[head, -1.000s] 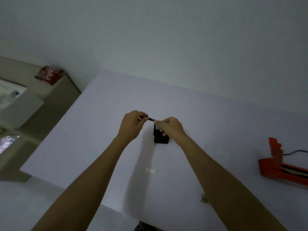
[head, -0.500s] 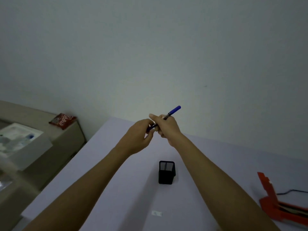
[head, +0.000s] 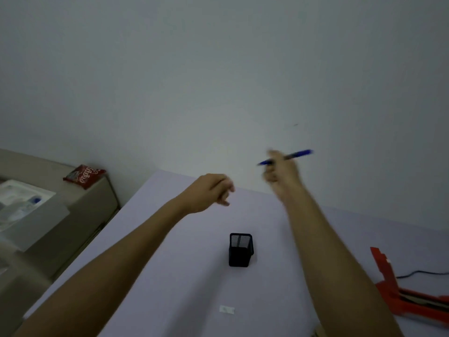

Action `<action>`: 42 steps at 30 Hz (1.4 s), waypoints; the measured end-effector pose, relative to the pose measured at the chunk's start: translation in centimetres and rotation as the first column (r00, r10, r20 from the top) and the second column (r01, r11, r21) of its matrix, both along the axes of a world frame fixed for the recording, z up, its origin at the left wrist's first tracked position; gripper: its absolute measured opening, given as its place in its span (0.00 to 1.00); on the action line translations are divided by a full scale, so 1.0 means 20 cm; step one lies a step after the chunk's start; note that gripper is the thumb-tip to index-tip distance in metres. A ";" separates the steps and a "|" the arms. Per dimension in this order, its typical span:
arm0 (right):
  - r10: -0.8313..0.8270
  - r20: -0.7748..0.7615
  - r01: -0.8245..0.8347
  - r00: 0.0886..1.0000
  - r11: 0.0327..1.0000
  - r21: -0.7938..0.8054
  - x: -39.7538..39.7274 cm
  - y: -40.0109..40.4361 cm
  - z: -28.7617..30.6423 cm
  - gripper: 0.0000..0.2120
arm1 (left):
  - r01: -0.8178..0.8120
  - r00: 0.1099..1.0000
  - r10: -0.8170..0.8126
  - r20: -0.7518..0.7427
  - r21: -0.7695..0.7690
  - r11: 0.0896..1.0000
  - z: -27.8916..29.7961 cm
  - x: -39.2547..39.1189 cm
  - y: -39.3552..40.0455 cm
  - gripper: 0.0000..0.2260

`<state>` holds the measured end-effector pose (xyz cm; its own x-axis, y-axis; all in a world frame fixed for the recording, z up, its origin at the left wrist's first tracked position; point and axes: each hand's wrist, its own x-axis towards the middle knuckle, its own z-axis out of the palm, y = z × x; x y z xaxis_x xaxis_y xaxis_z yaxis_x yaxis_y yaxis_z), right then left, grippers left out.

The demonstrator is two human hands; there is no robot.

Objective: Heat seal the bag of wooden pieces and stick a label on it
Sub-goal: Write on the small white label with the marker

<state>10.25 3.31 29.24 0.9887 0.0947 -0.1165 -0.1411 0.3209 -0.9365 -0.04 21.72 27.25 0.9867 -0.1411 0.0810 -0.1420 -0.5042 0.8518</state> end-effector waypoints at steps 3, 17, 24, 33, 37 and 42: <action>-0.104 0.105 0.099 0.989 0.994 0.051 0.11 -0.23 0.10 0.17 | -0.036 0.983 -0.004 -0.186 -0.210 0.977 -0.04 -0.05 0.16 0.13; 0.208 0.002 -0.207 0.978 0.974 -0.091 -0.13 -0.01 -0.21 0.12 | -0.359 0.932 0.362 0.009 -0.110 0.927 -0.33 0.06 0.05 0.07; 0.280 -0.039 -0.282 0.959 0.955 -0.093 -0.18 -0.02 -0.61 0.04 | -0.434 0.893 0.437 -0.106 0.055 0.899 -1.07 -0.01 -0.01 0.03; 0.263 -0.173 -0.274 0.949 0.961 -0.047 -0.24 -0.16 -1.19 0.07 | -0.369 0.878 0.427 -0.215 0.263 0.891 -1.71 -0.17 -0.18 0.07; 0.271 -0.208 -0.280 0.940 0.960 -0.012 -0.25 -0.20 -1.28 0.07 | -0.335 0.901 0.406 -0.151 0.353 0.874 -1.78 -0.15 -0.18 0.08; 0.289 -0.232 -0.300 0.929 0.954 -0.015 -0.26 -0.22 -1.29 0.07 | -0.383 0.892 0.439 -0.102 0.341 0.858 -1.74 -0.18 -0.21 0.14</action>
